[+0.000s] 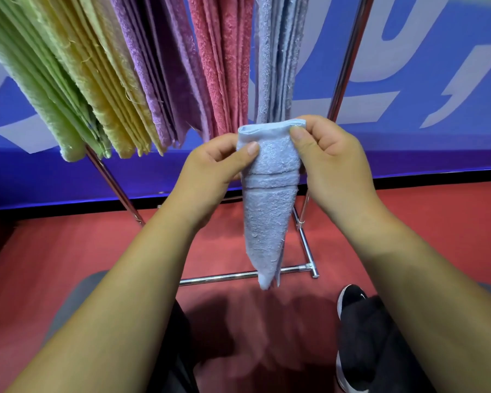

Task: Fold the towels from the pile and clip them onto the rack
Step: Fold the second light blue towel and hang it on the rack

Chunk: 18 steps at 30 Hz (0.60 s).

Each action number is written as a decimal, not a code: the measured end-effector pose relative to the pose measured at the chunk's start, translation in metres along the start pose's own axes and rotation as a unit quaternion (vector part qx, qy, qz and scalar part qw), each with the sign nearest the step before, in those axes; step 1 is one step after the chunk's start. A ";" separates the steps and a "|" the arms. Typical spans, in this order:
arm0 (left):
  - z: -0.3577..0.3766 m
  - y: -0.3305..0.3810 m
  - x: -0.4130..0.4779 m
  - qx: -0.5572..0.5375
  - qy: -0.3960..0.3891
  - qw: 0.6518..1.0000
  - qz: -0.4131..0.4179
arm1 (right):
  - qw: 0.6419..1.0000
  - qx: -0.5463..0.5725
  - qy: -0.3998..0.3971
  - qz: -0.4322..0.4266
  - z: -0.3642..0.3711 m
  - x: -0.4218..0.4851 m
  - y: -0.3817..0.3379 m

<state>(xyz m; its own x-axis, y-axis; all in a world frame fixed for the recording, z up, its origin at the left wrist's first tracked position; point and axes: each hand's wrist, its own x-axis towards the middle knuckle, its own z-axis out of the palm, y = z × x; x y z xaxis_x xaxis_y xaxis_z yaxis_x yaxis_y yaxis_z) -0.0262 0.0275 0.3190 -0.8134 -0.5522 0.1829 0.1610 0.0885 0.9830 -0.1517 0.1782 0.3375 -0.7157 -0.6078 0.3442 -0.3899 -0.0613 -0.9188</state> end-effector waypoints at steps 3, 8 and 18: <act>0.003 0.003 0.000 0.011 0.029 0.999 0.015 | 1.000 0.001 0.007 0.004 -0.002 0.001 0.001; 0.010 0.008 0.000 0.054 0.045 0.995 0.064 | 0.998 0.056 0.012 0.022 -0.003 0.002 0.004; 0.011 0.010 0.003 -0.006 0.091 0.995 0.047 | 0.943 0.262 -0.114 0.172 0.016 -0.011 0.016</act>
<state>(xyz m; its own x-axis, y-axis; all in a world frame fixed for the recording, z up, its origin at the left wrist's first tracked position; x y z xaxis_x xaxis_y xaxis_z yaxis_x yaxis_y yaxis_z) -0.0332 0.0364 0.3291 -0.6793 -0.6834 0.2675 0.2398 0.1379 0.9610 -0.1410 0.1711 0.3159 -0.5814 -0.8136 0.0124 0.2247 -0.1753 -0.9585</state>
